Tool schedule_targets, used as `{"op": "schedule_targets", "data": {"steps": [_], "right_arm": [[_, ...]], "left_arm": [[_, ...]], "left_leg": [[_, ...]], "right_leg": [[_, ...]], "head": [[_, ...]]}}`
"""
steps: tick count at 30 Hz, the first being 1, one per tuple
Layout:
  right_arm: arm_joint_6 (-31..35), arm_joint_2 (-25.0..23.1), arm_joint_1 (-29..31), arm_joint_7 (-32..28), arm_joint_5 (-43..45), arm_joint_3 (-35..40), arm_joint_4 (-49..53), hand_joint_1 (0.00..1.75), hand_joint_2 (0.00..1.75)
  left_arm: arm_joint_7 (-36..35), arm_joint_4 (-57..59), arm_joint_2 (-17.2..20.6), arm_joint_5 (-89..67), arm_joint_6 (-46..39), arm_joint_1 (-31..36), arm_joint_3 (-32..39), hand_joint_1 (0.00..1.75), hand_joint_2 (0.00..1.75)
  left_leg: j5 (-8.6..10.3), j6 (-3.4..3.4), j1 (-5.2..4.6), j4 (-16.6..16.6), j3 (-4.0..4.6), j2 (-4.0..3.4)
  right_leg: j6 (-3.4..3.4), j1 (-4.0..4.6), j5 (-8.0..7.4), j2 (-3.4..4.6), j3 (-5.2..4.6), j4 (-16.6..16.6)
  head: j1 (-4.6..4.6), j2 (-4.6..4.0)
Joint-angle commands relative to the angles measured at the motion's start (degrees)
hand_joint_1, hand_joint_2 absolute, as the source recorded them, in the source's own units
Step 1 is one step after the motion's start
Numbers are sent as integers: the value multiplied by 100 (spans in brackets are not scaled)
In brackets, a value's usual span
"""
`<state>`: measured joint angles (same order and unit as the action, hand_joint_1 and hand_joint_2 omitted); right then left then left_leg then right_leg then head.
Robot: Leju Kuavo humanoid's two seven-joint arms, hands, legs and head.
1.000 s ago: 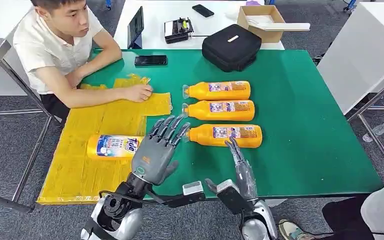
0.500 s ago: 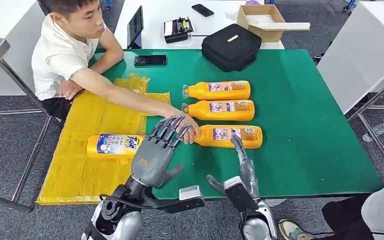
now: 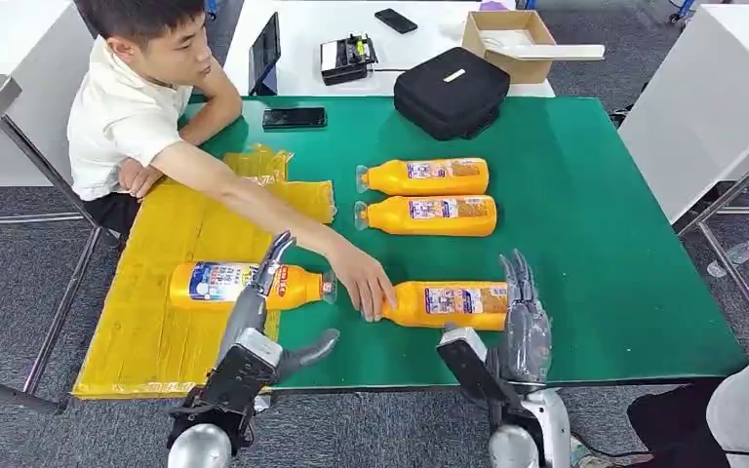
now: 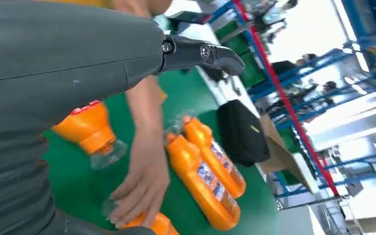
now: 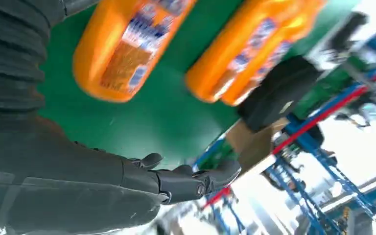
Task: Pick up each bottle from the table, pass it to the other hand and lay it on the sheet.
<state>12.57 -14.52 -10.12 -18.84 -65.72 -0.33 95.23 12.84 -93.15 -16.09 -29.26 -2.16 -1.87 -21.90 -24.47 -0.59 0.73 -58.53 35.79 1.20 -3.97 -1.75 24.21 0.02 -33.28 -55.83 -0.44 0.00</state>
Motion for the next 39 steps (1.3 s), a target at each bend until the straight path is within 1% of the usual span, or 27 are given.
{"op": "schedule_targets", "data": {"steps": [1, 2, 3, 4, 5, 7, 9, 11, 12, 14, 17, 19, 21, 22, 23, 27, 29, 31, 32, 39], "right_arm": [[338, 472, -209, 888, -1362, 135, -213, 0, 175], [240, 516, -192, 948, -1417, 114, -254, 0, 175], [215, 558, -177, 965, -1442, 99, -274, 0, 175], [215, 558, -177, 965, -1442, 99, -274, 0, 175], [215, 558, -177, 965, -1442, 99, -274, 0, 175], [122, 656, -122, 1035, -1468, 84, -336, 0, 175], [48, 759, -42, 1095, -1560, 89, -387, 0, 175], [-136, 841, 57, 1187, -1539, 25, -461, 0, 175], [-184, 841, 81, 1201, -1487, -8, -476, 0, 175], [-253, 887, 127, 1230, -1517, -55, -449, 0, 175], [-407, 953, 200, 1288, -1496, -121, -422, 0, 175], [-418, 983, 224, 1292, -1499, -134, -429, 0, 175], [-422, 999, 249, 1294, -1500, -145, -450, 0, 175], [-422, 999, 249, 1294, -1500, -145, -450, 0, 175], [-422, 999, 249, 1294, -1500, -145, -450, 0, 175], [-444, 1076, 364, 1403, -1595, -199, -515, 0, 175], [-590, 1108, 487, 1374, -1335, -372, -685, 0, 175], [-585, 1102, 543, 1354, -1333, -501, -824, 0, 175], [-628, 1102, 555, 1279, -1271, -527, -874, 0, 175], [-677, 1167, 888, 1170, -1188, -464, -1269, 0, 175]], "left_arm": [[-293, -182, -391, 289, -317, -379, 219, 0, 175], [-297, -201, -391, 290, -319, -372, 179, 0, 175], [-322, -209, -391, 314, -301, -362, 143, 0, 175], [-322, -209, -391, 314, -301, -362, 143, 0, 175], [-322, -209, -391, 314, -301, -362, 143, 0, 175], [-543, -129, -391, 657, -179, -351, 84, 0, 175], [-702, 13, -391, 822, -151, -342, 62, 0, 175], [-991, 363, -391, 861, -208, -255, 29, 0, 175], [-993, 450, -391, 863, -212, -230, 10, 0, 175], [-972, 585, -391, 805, -218, -182, -77, 0, 175], [-955, 647, -391, 589, -239, -123, -205, 0, 175], [-959, 659, -391, 590, -238, -108, -216, 0, 175], [-959, 662, -391, 590, -239, -108, -209, 0, 175], [-959, 662, -391, 590, -239, -108, -209, 0, 175], [-959, 662, -391, 590, -239, -108, -209, 0, 175], [-961, 675, -391, 343, -275, -78, -251, 0, 175], [-940, 708, -391, 186, -336, -42, -284, 0, 175], [-832, 653, -391, -75, -475, -21, -334, 0, 175], [-832, 621, -391, -73, -473, -19, -346, 0, 175], [-842, 819, -391, -42, -432, 152, -366, 0, 175]], "left_leg": [[-9, -1, 4, 1, -13, -10], [-24, -3, 5, 0, -40, -23], [-13, -2, 5, 0, -21, -10], [-16, -4, 4, -1, -27, -8], [-6, -2, 3, -1, -7, -3], [-11, -3, 4, -1, -17, -13], [-4, -2, 1, 2, -8, -6], [-12, -5, 4, 2, -28, -15], [-4, -3, 2, 4, -13, -7], [-12, -5, 1, 6, -31, -19], [-7, -4, 2, 4, -20, -5], [-3, -3, 0, 2, -8, -1], [-12, -5, 2, 2, -28, -8], [-3, -2, 1, 2, -8, -1], [-9, -3, 3, 1, -18, -7], [-5, -4, 0, 2, -12, -4], [-7, -4, 1, 2, -17, -9], [-3, -2, 3, 1, -7, -4], [-5, -5, 2, 1, -16, -6], [-4, -2, 2, 1, -12, -11]], "right_leg": [[14, 7, 5, 2, 14, 6], [31, 12, 16, 7, 41, 9], [20, 10, 9, -1, 24, 7], [24, 10, 12, -5, 32, 9], [12, 6, 3, -3, 11, 6], [17, 8, 5, 4, 18, 8], [12, 4, 2, -2, 9, 7], [24, 9, 6, 2, 29, 13], [13, 5, 1, -1, 16, 12], [24, 7, 4, 6, 32, 15], [15, 7, 3, -4, 23, 13], [9, 3, 1, -5, 9, 8], [22, 8, 8, -5, 31, 12], [8, 4, 1, -5, 10, 7], [16, 7, 4, -3, 19, 10], [12, 4, 2, -5, 13, 8], [15, 6, 2, 0, 17, 10], [9, 6, -1, -3, 7, 9], [15, 6, 1, -5, 17, 11], [13, 7, -2, 2, 12, 9]], "head": [[2, 0], [-2, 0], [2, 0], [0, 0], [0, 0], [0, 0], [0, 0], [0, 0], [0, 0], [0, 0], [0, 0], [0, 0], [-2, 0], [0, 0], [0, 0], [-2, 0], [-5, 0], [-2, 0], [-5, 0], [-2, 0]]}}
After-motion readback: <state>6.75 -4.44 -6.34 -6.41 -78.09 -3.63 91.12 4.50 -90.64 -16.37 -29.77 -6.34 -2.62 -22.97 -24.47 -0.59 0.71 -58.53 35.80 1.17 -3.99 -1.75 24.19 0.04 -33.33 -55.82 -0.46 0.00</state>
